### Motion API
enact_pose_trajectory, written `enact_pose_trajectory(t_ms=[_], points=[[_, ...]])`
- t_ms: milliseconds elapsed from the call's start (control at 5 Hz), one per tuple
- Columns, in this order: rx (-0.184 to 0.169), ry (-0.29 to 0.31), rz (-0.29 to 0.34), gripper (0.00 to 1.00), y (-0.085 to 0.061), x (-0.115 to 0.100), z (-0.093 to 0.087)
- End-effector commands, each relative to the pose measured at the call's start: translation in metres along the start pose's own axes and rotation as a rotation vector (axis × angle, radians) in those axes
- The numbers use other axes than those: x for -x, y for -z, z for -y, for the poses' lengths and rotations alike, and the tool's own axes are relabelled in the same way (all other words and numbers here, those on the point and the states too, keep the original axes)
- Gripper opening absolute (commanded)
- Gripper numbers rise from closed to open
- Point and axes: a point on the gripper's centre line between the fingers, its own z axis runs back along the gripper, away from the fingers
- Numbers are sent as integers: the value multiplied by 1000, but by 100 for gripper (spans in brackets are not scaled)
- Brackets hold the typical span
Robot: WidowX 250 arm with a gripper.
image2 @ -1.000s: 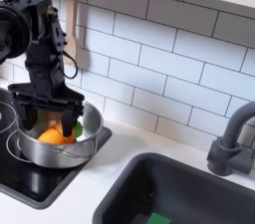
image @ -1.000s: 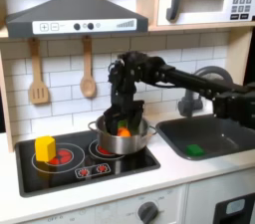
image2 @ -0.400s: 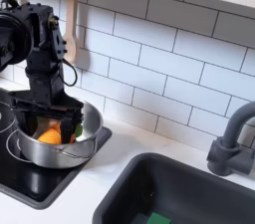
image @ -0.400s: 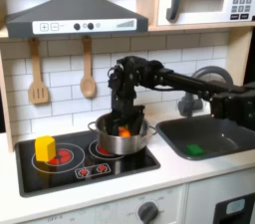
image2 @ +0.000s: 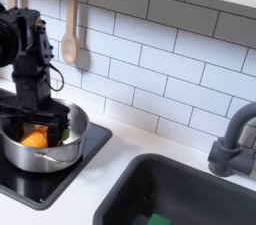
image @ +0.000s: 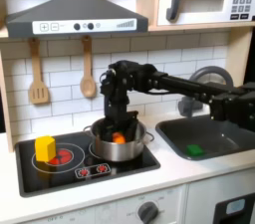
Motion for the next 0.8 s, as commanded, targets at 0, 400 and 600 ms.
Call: enact_pose_trajectory(t_ms=[0, 400, 600], points=[[-13, -12, 10, 100, -10, 6, -16], [-17, -37, 20, 100, -16, 9, -32], [-17, -40, 25, 100, -19, 8, -36]])
